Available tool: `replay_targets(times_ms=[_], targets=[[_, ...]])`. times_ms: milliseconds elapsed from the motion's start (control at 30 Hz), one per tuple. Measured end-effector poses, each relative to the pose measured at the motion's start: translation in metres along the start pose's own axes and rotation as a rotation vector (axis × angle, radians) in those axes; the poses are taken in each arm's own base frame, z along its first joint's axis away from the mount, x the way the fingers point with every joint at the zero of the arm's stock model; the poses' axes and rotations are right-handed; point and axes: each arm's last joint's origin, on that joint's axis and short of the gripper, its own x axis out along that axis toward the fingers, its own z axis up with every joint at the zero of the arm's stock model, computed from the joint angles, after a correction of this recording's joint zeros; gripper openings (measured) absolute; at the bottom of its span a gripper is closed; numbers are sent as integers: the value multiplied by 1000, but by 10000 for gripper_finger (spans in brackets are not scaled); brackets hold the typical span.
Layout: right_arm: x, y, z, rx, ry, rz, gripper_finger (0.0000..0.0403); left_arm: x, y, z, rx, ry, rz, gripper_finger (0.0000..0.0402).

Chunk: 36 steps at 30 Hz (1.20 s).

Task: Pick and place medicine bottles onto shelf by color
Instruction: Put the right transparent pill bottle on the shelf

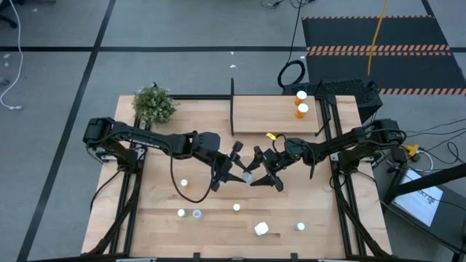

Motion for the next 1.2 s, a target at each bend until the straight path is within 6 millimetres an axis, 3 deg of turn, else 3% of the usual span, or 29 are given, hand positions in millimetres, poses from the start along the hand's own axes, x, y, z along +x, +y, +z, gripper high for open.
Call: replay_targets(times_ms=[367, 533, 700, 967, 1200], targets=[[0, 0, 0, -34, 8, 24, 158, 2, -4, 1, 18, 17, 11, 154], [-1, 0, -1, -51, 14, 26, 153, 4, -9, 3, 33, 66, 65, 158], [-2, -1, 1, -54, 3, 9, 171, 8, -16, 8, 18, 128, 199, 208], [-10, 6, 17, -101, -44, 19, 160, -1, -23, 25, 13, 161, 334, 312], [-19, 10, 27, -113, -56, -124, 159, -15, -21, 43, -55, 89, 423, 328]])
